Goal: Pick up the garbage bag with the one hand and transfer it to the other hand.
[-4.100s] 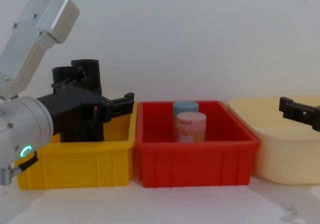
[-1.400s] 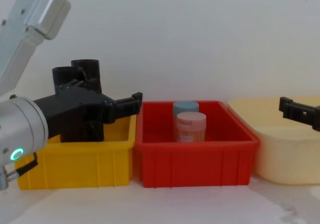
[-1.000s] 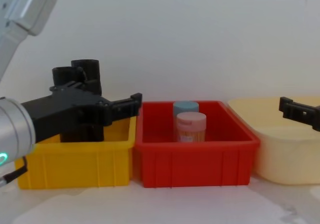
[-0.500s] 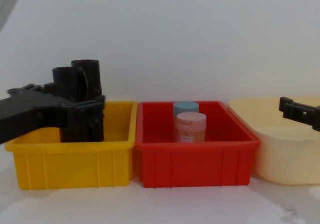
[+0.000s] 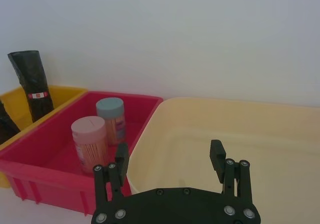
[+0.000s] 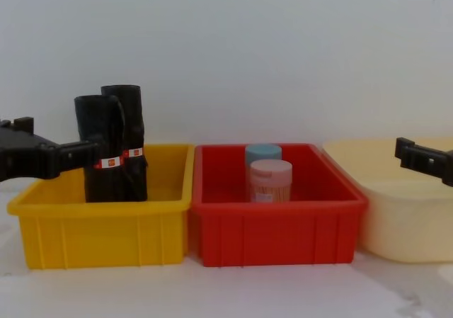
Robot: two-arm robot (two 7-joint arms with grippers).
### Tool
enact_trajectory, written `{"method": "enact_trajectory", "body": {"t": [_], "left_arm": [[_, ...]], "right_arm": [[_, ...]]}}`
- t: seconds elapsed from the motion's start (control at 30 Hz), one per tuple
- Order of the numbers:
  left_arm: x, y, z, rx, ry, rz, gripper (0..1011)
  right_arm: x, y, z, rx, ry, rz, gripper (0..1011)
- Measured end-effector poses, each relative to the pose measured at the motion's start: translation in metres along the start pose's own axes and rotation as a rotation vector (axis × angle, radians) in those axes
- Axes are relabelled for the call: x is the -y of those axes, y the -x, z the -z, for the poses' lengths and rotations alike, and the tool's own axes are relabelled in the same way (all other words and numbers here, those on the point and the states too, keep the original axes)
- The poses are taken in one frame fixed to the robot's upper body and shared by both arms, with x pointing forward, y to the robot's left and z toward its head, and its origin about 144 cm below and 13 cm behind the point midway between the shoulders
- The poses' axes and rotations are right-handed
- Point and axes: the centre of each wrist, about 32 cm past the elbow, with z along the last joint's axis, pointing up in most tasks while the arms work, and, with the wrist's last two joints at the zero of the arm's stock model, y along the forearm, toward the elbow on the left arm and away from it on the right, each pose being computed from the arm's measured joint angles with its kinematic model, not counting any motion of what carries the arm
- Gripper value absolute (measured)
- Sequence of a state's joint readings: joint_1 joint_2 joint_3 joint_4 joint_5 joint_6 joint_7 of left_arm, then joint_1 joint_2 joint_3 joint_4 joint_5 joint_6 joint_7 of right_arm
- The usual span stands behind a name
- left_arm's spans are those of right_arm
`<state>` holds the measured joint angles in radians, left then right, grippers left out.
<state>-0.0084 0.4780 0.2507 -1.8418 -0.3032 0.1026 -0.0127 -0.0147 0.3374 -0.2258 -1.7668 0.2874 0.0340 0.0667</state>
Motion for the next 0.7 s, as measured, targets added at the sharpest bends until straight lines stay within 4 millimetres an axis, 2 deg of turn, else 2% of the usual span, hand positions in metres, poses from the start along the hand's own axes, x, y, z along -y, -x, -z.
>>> {"method": "enact_trajectory", "body": {"t": [0.7], "left_arm": [[0.037, -0.023, 0.007, -0.051, -0.062, 0.042, 1001]], "right_arm": [[0.000, 0.000, 0.000, 0.000, 0.000, 0.000, 999]]}}
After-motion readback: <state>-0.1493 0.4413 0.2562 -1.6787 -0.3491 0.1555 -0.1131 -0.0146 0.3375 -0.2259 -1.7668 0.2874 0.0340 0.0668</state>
